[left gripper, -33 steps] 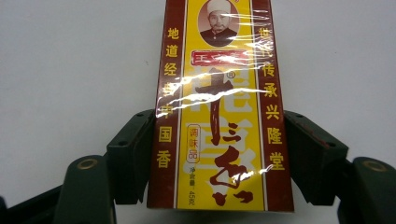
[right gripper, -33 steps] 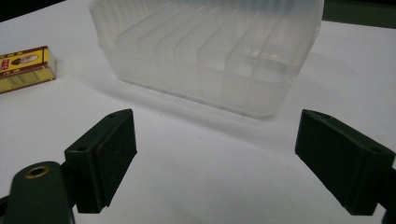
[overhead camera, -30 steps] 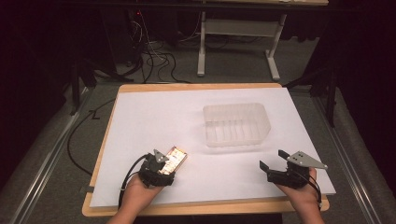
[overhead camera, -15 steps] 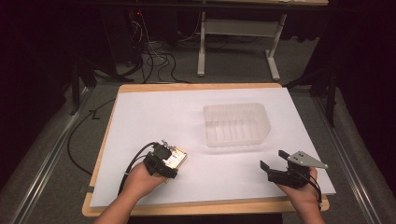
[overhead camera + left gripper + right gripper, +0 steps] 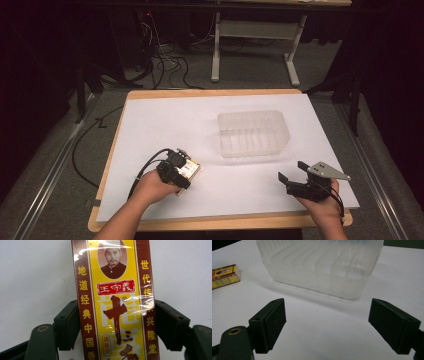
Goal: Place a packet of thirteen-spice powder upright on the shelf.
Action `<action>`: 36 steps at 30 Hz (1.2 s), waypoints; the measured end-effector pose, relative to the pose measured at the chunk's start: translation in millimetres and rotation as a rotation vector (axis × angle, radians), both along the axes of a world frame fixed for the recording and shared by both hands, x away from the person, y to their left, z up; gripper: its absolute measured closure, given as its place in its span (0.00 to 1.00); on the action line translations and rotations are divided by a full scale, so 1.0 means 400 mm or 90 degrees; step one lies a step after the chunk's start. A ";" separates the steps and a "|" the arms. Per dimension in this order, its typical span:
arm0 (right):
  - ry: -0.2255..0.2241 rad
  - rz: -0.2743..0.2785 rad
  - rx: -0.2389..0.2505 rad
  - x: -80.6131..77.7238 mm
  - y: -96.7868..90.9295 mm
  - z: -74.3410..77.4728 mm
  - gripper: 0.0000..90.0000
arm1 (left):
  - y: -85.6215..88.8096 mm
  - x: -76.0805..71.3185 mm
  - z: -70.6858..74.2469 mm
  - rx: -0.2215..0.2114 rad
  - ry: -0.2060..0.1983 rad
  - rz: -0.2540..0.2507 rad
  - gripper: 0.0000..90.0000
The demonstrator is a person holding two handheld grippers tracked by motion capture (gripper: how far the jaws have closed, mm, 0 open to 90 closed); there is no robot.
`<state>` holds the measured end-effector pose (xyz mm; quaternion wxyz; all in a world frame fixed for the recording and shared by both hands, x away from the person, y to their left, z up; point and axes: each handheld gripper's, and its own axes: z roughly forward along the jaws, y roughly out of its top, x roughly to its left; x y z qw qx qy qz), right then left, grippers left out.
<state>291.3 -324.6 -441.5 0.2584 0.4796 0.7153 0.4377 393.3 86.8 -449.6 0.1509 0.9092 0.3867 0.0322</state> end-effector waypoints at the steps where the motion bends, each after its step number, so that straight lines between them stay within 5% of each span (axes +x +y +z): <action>1: 0.000 -0.001 0.000 0.000 0.000 0.000 0.16 | 0.000 0.000 0.000 0.001 -0.002 -0.001 0.33; 13: -0.003 -0.006 0.001 -0.001 -0.003 0.001 0.17 | 0.006 -0.015 0.012 -0.001 -0.040 -0.011 0.36; 27: -0.003 0.000 -0.004 0.000 0.000 -0.002 0.17 | 0.032 -0.054 0.024 -0.131 -0.123 -0.011 0.36; 36: -0.005 0.006 -0.007 0.000 0.003 -0.004 0.17 | 0.040 -0.071 0.017 -0.182 -0.175 -0.007 0.36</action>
